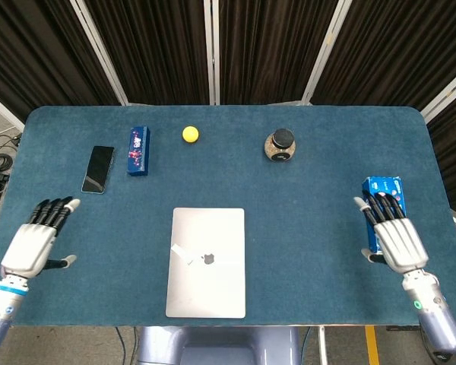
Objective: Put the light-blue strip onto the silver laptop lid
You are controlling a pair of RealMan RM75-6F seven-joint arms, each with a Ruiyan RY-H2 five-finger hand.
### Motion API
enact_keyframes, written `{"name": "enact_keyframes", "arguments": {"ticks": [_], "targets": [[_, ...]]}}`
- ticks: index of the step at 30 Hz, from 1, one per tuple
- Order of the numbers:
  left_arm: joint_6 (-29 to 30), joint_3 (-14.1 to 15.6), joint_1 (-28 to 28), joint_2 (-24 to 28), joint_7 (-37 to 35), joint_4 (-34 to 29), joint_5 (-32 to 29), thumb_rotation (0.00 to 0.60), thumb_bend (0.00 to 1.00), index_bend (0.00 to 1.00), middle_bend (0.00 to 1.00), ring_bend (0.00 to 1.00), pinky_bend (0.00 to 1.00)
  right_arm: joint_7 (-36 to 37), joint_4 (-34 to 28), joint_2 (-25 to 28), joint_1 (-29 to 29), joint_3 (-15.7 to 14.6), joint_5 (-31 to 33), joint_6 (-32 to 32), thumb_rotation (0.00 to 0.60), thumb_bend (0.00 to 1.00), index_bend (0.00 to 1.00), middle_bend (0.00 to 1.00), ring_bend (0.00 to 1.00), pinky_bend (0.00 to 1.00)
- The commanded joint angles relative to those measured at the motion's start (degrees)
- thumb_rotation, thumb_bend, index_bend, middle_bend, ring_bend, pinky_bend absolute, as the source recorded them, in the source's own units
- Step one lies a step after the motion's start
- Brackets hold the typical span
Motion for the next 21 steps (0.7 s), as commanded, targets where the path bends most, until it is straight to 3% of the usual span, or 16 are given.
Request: {"name": "enact_keyframes", "arguments": {"ticks": [1, 3, 9, 16, 21], "targets": [[-2.8, 0.5, -2.9, -0.6, -1.5, -0.4, 3.4, 0.600, 0.44, 0.08, 0.00, 0.00, 0.00, 0.8, -2.1, 0.2, -2.5, -0.3, 0.7, 2.2, 0.600, 0.00, 0.00, 0.00, 0.00, 0.00], [-5.4, 0.7, -4.7, -0.8, -1.6, -1.0, 4.5, 0.600, 0.55, 0.12, 0.00, 0.00, 0.00, 0.6, -2.8, -0.1, -3.6, -0.2, 0.5, 3.2, 0.600, 0.00, 0.00, 0.00, 0.00, 0.00], [-15.0, 0.0, -11.1, -1.6, 1.2, -3.8, 3.6, 0.600, 0.74, 0.30, 0.00, 0.00, 0.00, -0.8, -3.1, -0.5, -5.3, 0.1, -0.4, 3.9, 0.600, 0.00, 0.00, 0.00, 0.00, 0.00], [-23.5, -1.7, -17.1, -6.7, 8.2, -3.9, -2.9, 0.600, 0.77, 0.36, 0.00, 0.00, 0.00, 1.2, -2.3, -0.1, -6.3, 1.9, -0.4, 2.7, 0.600, 0.00, 0.00, 0.00, 0.00, 0.00], [-25.2, -1.8, -19.4, -11.6, 10.7, -2.8, -5.4, 0.600, 0.75, 0.39, 0.00, 0.00, 0.00, 3.4, -1.3, 0.1, -6.7, 3.0, -0.1, 1.2, 0.600, 0.00, 0.00, 0.00, 0.00, 0.00]]}}
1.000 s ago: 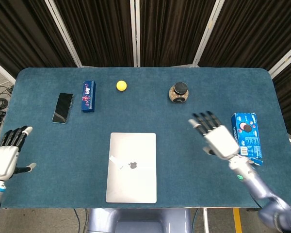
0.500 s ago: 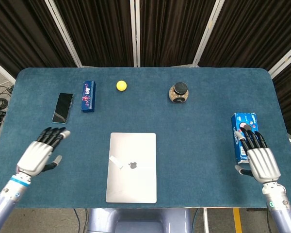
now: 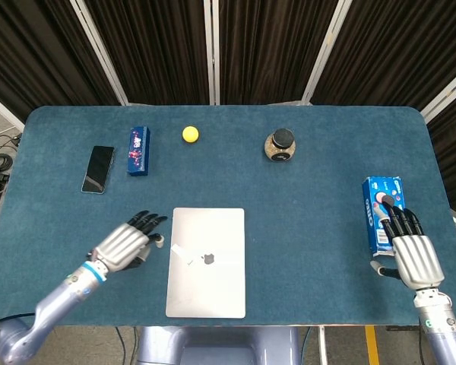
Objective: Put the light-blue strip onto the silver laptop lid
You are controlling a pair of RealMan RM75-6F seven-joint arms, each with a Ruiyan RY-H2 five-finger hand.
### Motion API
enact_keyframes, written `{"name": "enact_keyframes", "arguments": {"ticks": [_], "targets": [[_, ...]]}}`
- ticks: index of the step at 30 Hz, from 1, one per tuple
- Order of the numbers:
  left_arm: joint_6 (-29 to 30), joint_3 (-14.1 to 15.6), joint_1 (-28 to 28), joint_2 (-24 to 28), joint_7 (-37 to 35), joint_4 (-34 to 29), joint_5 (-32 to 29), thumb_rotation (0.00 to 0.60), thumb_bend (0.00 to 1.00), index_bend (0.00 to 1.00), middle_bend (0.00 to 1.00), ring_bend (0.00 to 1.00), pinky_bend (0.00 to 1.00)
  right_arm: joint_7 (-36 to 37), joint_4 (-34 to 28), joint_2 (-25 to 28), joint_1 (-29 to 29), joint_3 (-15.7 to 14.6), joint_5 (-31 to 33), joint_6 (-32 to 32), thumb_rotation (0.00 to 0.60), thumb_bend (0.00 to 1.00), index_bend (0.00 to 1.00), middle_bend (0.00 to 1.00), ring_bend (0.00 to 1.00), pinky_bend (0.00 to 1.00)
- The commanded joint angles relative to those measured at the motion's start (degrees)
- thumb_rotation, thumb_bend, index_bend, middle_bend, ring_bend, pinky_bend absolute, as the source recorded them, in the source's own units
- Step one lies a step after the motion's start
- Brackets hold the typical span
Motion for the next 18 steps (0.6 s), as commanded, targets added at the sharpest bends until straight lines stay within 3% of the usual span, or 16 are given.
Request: {"name": "enact_keyframes", "arguments": {"ticks": [1, 12, 18], "targets": [[-1.2, -0.2, -1.9, -3.7, 1.9, 1.1, -1.6, 0.600, 0.75, 0.39, 0.00, 0.00, 0.00, 0.6, 0.5, 0.1, -0.4, 0.8, 0.1, -0.4, 0.600, 0.00, 0.00, 0.00, 0.00, 0.00], [-3.5, 0.0, -5.9, -11.7, 8.9, 4.0, -7.3, 0.600, 0.75, 0.35, 0.00, 0.00, 0.00, 3.6, 0.2, 0.8, -1.3, 2.1, -0.4, -2.2, 0.600, 0.00, 0.00, 0.00, 0.00, 0.00], [-2.2, 0.3, -7.2, -12.7, 14.7, 2.9, -11.8, 0.600, 0.75, 0.34, 0.00, 0.00, 0.00, 4.7, 0.3, 1.0, -1.8, 2.7, -0.8, -3.1, 0.600, 0.00, 0.00, 0.00, 0.00, 0.00]]}}
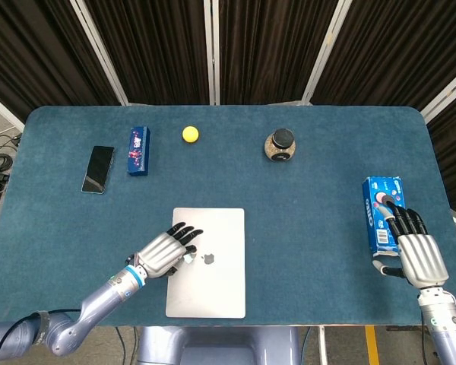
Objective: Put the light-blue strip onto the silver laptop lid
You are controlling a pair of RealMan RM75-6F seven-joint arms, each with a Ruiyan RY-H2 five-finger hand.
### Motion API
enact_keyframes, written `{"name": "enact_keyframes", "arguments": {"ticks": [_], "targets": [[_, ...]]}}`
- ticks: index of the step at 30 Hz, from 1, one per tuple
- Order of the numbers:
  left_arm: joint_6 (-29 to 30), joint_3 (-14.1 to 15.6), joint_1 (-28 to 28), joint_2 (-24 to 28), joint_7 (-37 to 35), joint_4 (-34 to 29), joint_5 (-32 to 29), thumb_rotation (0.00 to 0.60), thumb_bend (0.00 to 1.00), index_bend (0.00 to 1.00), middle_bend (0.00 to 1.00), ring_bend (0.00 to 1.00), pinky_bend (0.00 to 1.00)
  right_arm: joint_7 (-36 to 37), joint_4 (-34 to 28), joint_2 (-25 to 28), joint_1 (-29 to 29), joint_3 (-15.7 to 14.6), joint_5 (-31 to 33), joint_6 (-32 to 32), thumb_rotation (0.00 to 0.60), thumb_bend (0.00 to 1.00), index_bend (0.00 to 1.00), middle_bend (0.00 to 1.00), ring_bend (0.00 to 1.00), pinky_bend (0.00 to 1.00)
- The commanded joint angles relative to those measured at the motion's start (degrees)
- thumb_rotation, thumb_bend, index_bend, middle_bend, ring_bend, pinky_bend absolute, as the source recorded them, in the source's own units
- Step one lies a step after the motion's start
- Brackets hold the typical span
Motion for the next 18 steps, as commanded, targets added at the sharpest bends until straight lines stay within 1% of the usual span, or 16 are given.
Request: {"name": "enact_keyframes", "arguments": {"ticks": [1, 4, 10, 18], "targets": [[1.3, 0.4, -0.9, -0.5, 3.7, -1.1, -3.0, 0.600, 0.75, 0.34, 0.00, 0.00, 0.00, 1.0, -0.1, 0.2, -0.2, 0.3, -0.2, -0.6, 0.600, 0.00, 0.00, 0.00, 0.00, 0.00], [2.8, 1.1, -1.1, -0.1, 6.8, -2.6, -4.9, 0.600, 0.76, 0.34, 0.00, 0.00, 0.00, 1.5, 0.0, 0.4, -0.5, 0.7, -0.4, -0.9, 0.600, 0.00, 0.00, 0.00, 0.00, 0.00], [6.2, 2.6, -0.9, 0.4, 11.0, -4.2, -6.6, 0.600, 0.77, 0.34, 0.00, 0.00, 0.00, 1.8, -0.1, 0.6, -0.9, 1.3, -0.9, -1.0, 0.600, 0.00, 0.00, 0.00, 0.00, 0.00], [7.2, 4.5, -0.8, -0.6, 11.8, -3.4, -7.4, 0.600, 0.77, 0.34, 0.00, 0.00, 0.00, 2.4, -0.2, 0.7, -1.3, 1.9, -1.3, -1.7, 0.600, 0.00, 0.00, 0.00, 0.00, 0.00]]}}
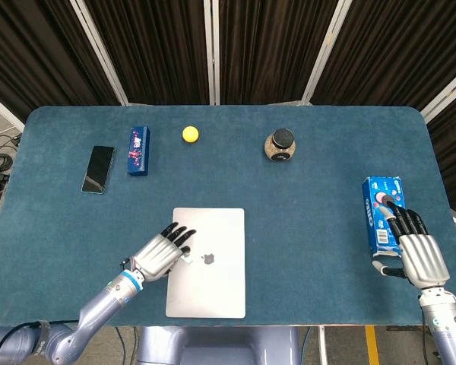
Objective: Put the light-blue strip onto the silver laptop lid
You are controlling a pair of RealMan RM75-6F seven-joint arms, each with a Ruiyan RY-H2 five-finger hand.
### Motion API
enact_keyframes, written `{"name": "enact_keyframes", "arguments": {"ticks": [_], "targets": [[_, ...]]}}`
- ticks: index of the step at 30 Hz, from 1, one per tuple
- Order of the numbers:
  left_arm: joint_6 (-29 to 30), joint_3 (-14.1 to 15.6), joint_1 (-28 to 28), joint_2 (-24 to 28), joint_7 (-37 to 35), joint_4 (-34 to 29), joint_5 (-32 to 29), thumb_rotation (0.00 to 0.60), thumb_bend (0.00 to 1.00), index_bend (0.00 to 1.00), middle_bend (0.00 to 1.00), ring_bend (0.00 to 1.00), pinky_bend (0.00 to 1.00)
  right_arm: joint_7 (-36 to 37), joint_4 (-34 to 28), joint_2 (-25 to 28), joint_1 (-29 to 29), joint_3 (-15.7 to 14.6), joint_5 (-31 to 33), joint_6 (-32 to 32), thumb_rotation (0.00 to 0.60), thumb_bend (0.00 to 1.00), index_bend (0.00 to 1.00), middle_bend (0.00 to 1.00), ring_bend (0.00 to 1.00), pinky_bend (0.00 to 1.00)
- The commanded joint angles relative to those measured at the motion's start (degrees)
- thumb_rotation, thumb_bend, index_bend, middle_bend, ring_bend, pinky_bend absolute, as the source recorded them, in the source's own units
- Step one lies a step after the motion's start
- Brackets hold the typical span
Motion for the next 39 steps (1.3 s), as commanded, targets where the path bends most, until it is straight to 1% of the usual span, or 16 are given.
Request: {"name": "enact_keyframes", "arguments": {"ticks": [1, 18, 27, 39], "targets": [[0.0, 0.5, -0.1, -0.6, -0.1, 0.5, -0.4, 0.600, 0.77, 0.34, 0.00, 0.00, 0.00, 0.0, 0.0, 0.0, -0.1, 0.2, -0.1, -0.1, 0.600, 0.00, 0.00, 0.00, 0.00, 0.00], [1.1, 1.9, -0.9, -3.5, 1.4, 2.5, -1.0, 0.600, 0.77, 0.33, 0.00, 0.00, 0.00, 0.3, 0.2, 0.0, -0.8, 1.0, -0.9, -0.4, 0.600, 0.00, 0.00, 0.00, 0.00, 0.00], [1.3, 2.9, -0.9, -4.8, 0.4, 4.2, 0.7, 0.600, 0.77, 0.33, 0.00, 0.00, 0.00, 0.6, 0.2, 0.0, -1.1, 1.5, -1.2, -0.5, 0.600, 0.00, 0.00, 0.00, 0.00, 0.00], [2.4, 3.2, -0.9, -5.3, 0.7, 4.1, 1.4, 0.600, 0.77, 0.33, 0.00, 0.00, 0.00, 1.1, 0.1, 0.2, -1.5, 2.0, -1.6, -0.5, 0.600, 0.00, 0.00, 0.00, 0.00, 0.00]]}}
